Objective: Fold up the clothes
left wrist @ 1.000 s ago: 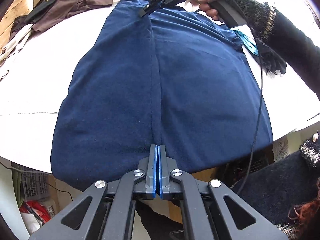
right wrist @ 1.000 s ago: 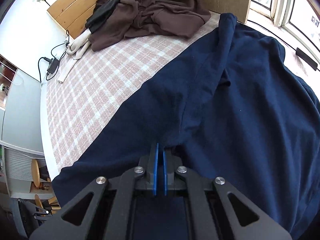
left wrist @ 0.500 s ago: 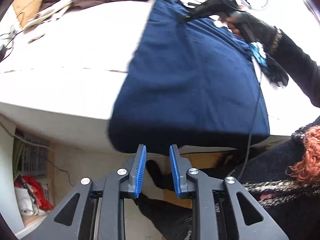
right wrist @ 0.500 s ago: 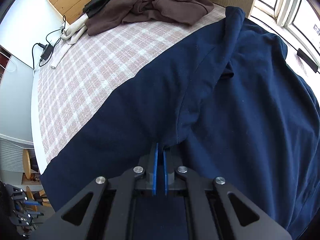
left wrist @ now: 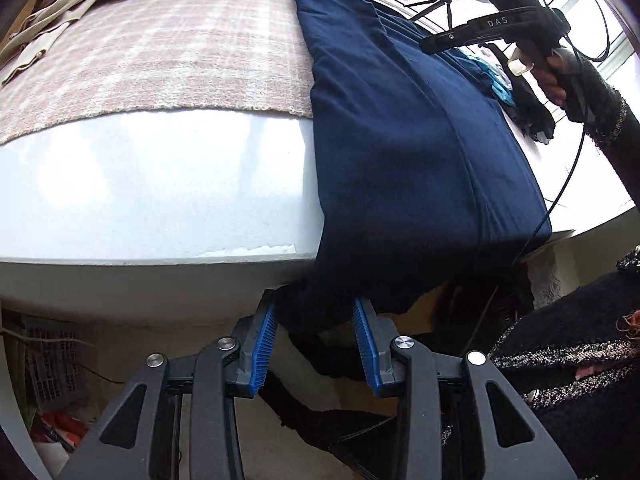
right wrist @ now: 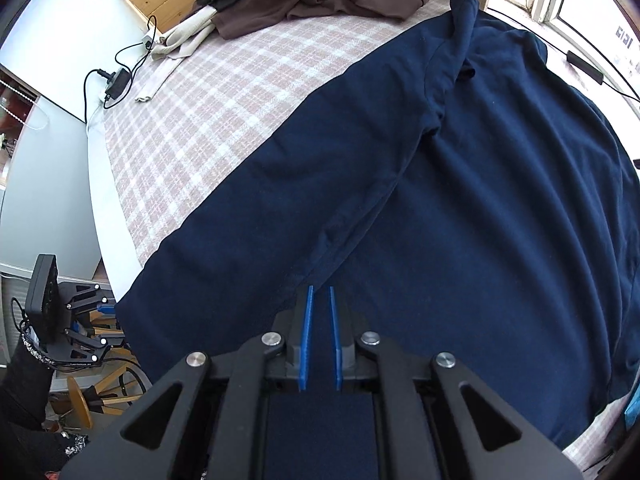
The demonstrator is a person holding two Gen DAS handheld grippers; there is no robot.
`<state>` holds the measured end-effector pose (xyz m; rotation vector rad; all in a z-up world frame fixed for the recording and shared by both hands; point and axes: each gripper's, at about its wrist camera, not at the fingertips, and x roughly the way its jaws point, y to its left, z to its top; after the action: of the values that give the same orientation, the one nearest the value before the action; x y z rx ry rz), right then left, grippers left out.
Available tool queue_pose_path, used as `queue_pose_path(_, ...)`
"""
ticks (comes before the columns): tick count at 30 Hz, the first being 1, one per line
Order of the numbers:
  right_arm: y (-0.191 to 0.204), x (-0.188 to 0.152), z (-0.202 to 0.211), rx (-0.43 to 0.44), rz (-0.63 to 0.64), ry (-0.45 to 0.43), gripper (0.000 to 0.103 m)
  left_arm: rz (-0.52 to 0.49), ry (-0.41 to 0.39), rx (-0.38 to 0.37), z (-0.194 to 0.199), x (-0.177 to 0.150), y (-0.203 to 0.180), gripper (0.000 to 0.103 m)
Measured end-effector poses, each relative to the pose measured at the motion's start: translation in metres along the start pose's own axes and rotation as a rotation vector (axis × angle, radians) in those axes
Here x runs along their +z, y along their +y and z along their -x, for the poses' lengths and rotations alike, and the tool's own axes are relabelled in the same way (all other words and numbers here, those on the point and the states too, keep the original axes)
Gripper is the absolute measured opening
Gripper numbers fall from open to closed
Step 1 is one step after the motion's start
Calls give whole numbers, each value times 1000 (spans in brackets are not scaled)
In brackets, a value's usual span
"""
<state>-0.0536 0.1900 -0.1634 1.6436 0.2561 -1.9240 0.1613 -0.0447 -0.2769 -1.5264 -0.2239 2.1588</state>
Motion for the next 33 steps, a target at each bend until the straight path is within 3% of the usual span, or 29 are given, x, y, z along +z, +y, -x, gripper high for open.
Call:
queue_pose_path(1,3,-4,-2,4,-13,-1,9,-2,2,-32,0,0,1,22)
queue_pose_path(2,6,-7,-3,12,-26,-4,9,-4,4,-63,0,1,1,2)
queue_pose_path(5,17,-16,-7,32,-51,-12,9,-42,23,-84,13,-4,-5,3)
queue_pose_path(10,37,-21,-20,8,-21,11,13,-123,-41,-173,57,-17,-33,2)
queue_pose_path(16,34,-32,-16,-7,-65,0,13,-18,81,-51,16,-19,5,2)
queue_pose_path(17,33,-36,-10,-4,-73,-9,13,-28,95,-15,16,-20,7,1)
queue_pose_path(21,30,-62,14,28,-122,-51,14,-49,106,9,38,-28,11,6)
queue_pose_path(24,31,-88,28,51,-169,-76,14,-84,78,23,56,-24,1,7)
queue_pose_path(28,32,-121,51,67,-259,-126,14,-140,-9,-24,78,8,-37,10)
queue_pose_path(32,26,-151,93,15,-368,-238,15,-208,-80,-81,97,42,-65,19)
queue_pose_path(33,19,-158,106,-7,-397,-268,23,-229,-84,-83,96,49,-69,21)
